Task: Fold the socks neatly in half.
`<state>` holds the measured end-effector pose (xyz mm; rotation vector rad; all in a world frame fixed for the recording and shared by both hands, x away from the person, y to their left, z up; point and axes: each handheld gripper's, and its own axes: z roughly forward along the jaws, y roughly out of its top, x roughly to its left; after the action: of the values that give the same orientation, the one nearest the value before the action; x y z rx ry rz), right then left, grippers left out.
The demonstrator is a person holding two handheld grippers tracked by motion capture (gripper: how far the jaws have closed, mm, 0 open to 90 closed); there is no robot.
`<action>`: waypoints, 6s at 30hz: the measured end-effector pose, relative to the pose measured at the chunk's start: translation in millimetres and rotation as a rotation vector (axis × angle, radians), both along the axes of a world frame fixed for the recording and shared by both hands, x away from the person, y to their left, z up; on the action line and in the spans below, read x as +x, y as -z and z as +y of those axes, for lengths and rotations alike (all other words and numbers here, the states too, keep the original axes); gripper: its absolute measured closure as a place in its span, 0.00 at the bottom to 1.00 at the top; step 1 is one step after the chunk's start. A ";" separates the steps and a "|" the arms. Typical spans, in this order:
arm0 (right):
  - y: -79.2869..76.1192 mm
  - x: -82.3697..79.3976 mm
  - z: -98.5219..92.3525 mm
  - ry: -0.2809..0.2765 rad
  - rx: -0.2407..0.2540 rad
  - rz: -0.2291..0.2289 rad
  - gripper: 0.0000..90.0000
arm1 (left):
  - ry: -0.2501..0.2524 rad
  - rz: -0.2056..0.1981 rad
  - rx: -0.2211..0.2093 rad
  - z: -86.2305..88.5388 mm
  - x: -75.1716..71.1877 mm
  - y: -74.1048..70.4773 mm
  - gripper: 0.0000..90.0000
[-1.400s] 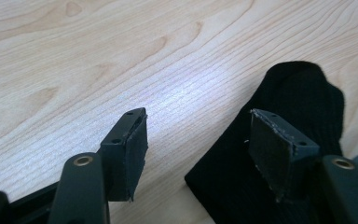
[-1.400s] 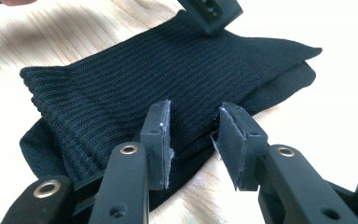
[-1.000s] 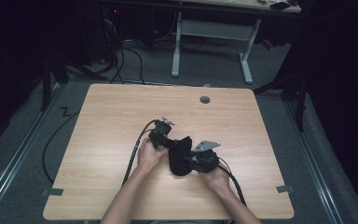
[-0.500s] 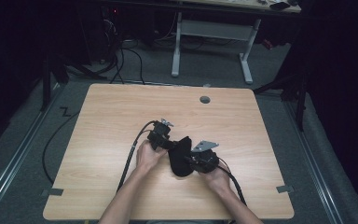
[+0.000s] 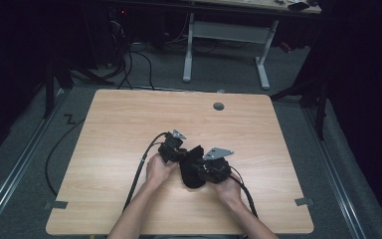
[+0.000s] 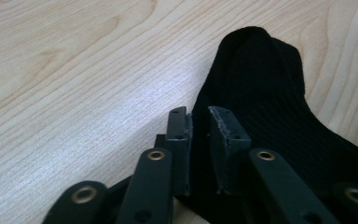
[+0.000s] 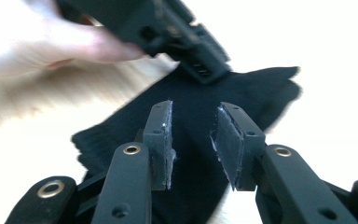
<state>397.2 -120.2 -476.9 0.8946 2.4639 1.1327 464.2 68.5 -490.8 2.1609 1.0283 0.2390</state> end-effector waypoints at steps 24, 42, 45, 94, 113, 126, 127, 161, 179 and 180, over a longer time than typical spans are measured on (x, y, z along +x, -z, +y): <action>20.1 12.0 18.1 0.015 -0.044 -0.008 0.74 | 0.087 -0.118 -0.140 14.5 -29.7 -41.7 0.95; 24.3 -4.6 6.4 -0.028 -0.051 0.023 0.53 | 0.072 -0.145 -0.186 23.5 -31.2 -46.8 0.95; 24.8 -3.7 9.5 0.000 -0.047 0.015 0.54 | 0.092 -0.160 -0.172 22.6 -37.4 -49.7 0.95; -36.4 13.2 -7.5 0.004 0.046 -0.013 0.90 | -0.017 -0.160 -0.292 35.0 -51.4 -43.5 0.68; 7.6 16.8 11.3 0.029 -0.040 -0.003 0.71 | -0.201 -0.078 -0.100 34.5 -5.2 -19.5 0.52; 17.4 4.0 10.8 -0.010 -0.107 0.000 0.72 | -0.222 0.007 -0.053 24.8 23.7 -3.4 0.49; 17.8 3.8 10.4 -0.012 -0.103 0.000 0.72 | -0.219 0.020 -0.050 25.1 24.6 -1.4 0.49; 22.9 6.6 12.6 0.047 -0.057 -0.002 0.68 | 0.066 -0.172 -0.127 23.9 -68.4 -16.0 0.88; -45.9 35.5 -0.1 0.050 0.022 0.024 0.77 | 0.115 -0.186 -0.106 22.4 -78.5 -17.1 0.77; -39.5 40.0 3.7 0.047 -0.011 0.047 0.78 | 0.121 -0.181 -0.128 25.3 -80.1 -19.2 0.74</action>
<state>437.1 -116.4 -437.5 0.9818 2.4706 1.0936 384.1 93.8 -471.5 2.0356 0.7871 0.2980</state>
